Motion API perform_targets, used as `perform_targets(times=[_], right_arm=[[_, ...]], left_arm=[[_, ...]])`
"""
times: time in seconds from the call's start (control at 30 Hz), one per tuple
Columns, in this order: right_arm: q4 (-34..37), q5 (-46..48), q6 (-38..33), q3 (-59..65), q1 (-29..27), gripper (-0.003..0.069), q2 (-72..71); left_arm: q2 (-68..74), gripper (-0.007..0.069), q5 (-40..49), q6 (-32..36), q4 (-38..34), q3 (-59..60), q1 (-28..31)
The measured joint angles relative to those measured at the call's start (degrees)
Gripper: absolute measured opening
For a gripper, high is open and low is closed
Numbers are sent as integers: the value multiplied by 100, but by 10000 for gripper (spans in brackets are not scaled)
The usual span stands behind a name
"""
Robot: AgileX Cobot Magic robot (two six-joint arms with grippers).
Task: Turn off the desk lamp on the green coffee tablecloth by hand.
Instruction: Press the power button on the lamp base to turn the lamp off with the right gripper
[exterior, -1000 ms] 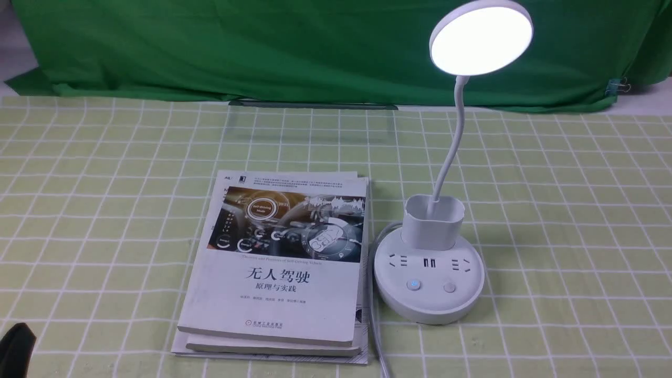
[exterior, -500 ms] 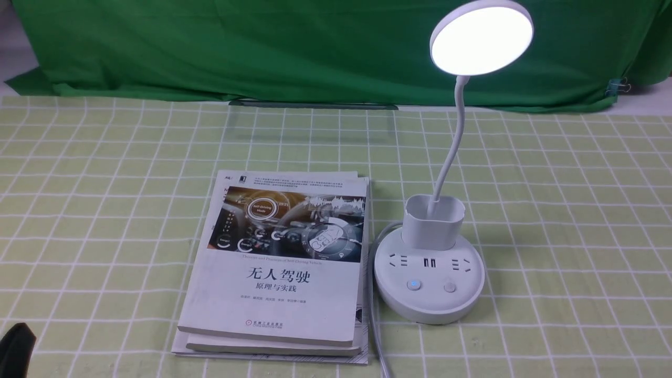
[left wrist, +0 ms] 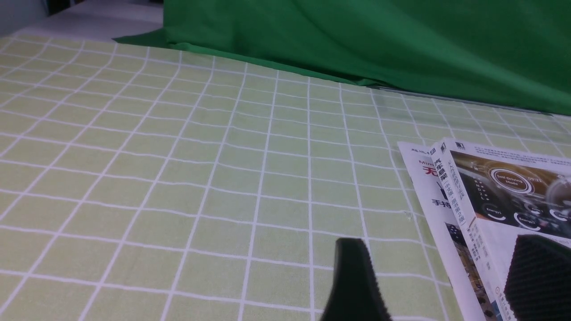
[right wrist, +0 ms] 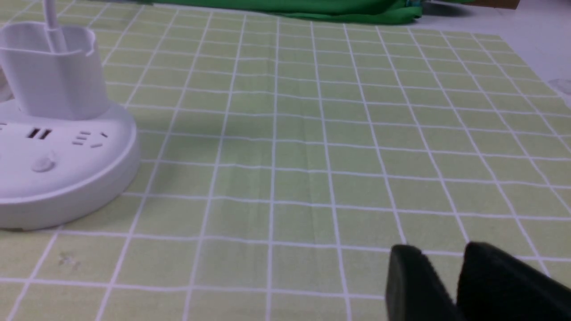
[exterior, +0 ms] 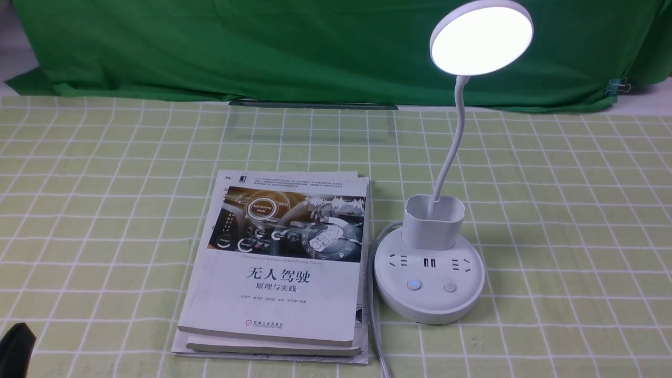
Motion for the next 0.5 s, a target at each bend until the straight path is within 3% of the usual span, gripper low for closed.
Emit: perform_targets(times=[0.37,0.5], right_arm=[[181,-468,230,0,0,240,0],[705,-1183,1754,0,0,240,0]], left_arm=[[0,410,0,0,0,0,0],[0,410,0,0,0,0,0]])
